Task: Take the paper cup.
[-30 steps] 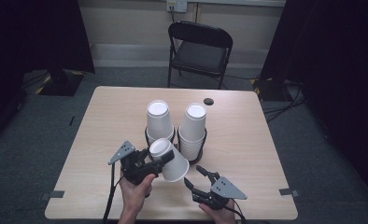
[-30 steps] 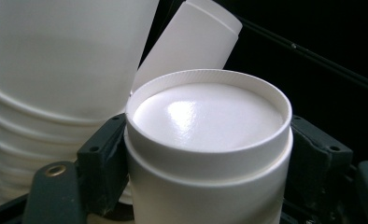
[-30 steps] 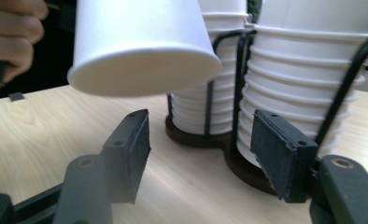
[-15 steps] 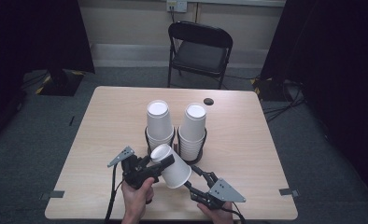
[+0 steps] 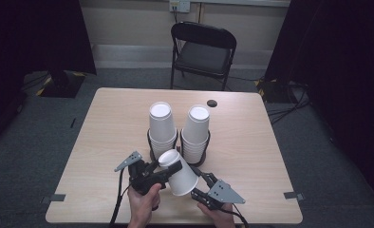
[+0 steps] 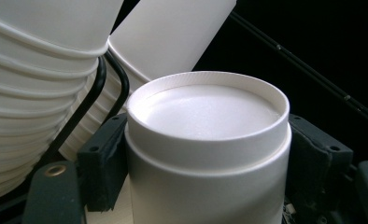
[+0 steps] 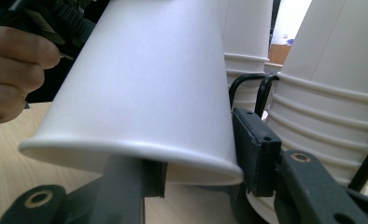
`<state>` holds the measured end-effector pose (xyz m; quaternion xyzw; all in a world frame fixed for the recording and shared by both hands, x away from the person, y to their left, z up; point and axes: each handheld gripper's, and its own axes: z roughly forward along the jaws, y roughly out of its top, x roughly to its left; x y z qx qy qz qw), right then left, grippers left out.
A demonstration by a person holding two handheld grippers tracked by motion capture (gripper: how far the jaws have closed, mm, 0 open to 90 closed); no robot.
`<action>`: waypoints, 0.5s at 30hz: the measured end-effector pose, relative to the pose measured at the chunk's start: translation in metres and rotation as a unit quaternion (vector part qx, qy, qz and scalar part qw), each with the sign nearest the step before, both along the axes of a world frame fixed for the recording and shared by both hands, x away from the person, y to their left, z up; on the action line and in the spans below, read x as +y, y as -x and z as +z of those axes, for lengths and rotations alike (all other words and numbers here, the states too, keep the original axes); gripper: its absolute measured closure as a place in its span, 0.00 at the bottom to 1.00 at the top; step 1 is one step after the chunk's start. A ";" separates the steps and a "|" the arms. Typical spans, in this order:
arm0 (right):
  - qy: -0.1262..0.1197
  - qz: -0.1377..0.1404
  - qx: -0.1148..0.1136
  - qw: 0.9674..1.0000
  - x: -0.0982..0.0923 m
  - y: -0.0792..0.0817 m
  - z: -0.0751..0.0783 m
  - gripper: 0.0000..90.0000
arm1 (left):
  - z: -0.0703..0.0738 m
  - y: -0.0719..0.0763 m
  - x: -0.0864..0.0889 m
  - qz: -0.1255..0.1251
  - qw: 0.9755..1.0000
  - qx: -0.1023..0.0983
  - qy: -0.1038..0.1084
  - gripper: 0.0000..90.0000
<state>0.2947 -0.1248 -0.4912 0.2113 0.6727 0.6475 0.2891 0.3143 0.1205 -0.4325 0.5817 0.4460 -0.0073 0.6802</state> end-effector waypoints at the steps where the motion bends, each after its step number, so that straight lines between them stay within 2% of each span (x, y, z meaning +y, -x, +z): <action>1: 0.000 -0.002 -0.005 1.000 0.001 -0.001 0.000 0.66 | 0.000 0.000 0.000 -0.001 1.000 -0.001 0.000 0.26; 6: 0.007 0.001 -0.014 1.000 0.004 -0.005 -0.001 0.70 | 0.001 0.002 -0.004 -0.002 1.000 0.002 0.002 0.26; 11: -0.007 -0.005 -0.025 1.000 0.005 -0.006 0.002 0.73 | 0.001 0.003 -0.005 -0.005 1.000 0.002 0.002 0.26; 15: 0.007 -0.011 -0.029 1.000 0.005 -0.006 0.002 0.83 | 0.000 0.002 -0.003 -0.005 1.000 0.000 0.001 0.25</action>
